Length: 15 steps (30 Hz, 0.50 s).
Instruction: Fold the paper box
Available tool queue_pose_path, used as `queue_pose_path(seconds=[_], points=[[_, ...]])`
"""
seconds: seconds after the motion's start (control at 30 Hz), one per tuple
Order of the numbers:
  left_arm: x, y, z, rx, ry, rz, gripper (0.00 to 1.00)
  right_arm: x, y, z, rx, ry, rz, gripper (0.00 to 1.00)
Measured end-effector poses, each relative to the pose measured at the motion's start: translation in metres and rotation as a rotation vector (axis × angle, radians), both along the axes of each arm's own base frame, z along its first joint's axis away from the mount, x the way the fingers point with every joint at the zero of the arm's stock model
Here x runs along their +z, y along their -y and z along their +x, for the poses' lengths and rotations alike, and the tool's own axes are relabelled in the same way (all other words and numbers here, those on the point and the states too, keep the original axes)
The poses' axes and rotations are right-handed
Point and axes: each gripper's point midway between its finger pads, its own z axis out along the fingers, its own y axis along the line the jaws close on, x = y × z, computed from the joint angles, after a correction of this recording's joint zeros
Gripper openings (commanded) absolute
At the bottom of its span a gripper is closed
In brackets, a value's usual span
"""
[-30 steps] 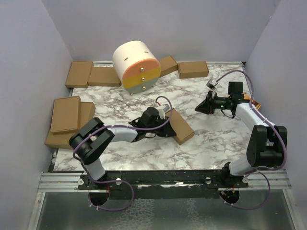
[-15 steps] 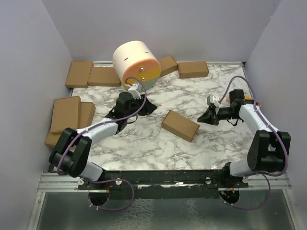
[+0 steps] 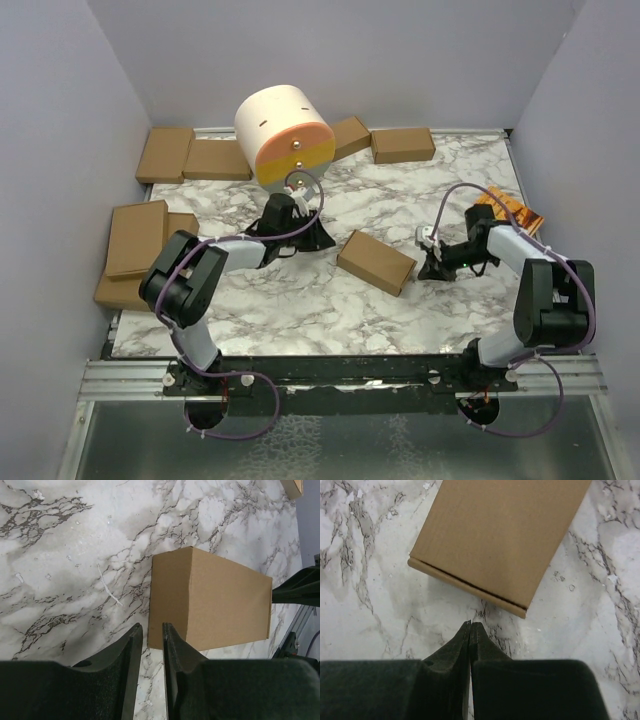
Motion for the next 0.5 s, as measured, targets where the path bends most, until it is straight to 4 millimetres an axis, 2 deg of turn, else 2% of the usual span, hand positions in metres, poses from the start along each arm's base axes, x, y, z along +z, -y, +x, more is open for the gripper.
queue_pose_path(seconds=[0.1, 0.17, 0.27, 0.4, 0.5], points=[[-0.004, 0.003, -0.004, -0.015, -0.016, -0.003, 0.22, -0.013, -0.009, 0.0, 0.009, -0.025, -0.048, 0.01], [-0.005, 0.009, -0.01, -0.037, -0.021, -0.006, 0.22, -0.018, -0.02, 0.003, 0.008, -0.035, -0.078, 0.01], [-0.005, 0.014, -0.014, -0.046, -0.011, -0.003, 0.21, -0.022, -0.026, 0.008, -0.028, -0.061, -0.14, 0.02], [-0.006, 0.012, -0.015, -0.027, -0.006, 0.007, 0.23, -0.019, -0.019, 0.038, -0.157, -0.015, -0.206, 0.07], [-0.006, 0.004, -0.02, 0.01, -0.006, 0.056, 0.26, -0.008, -0.015, 0.062, -0.249, 0.058, -0.219, 0.17]])
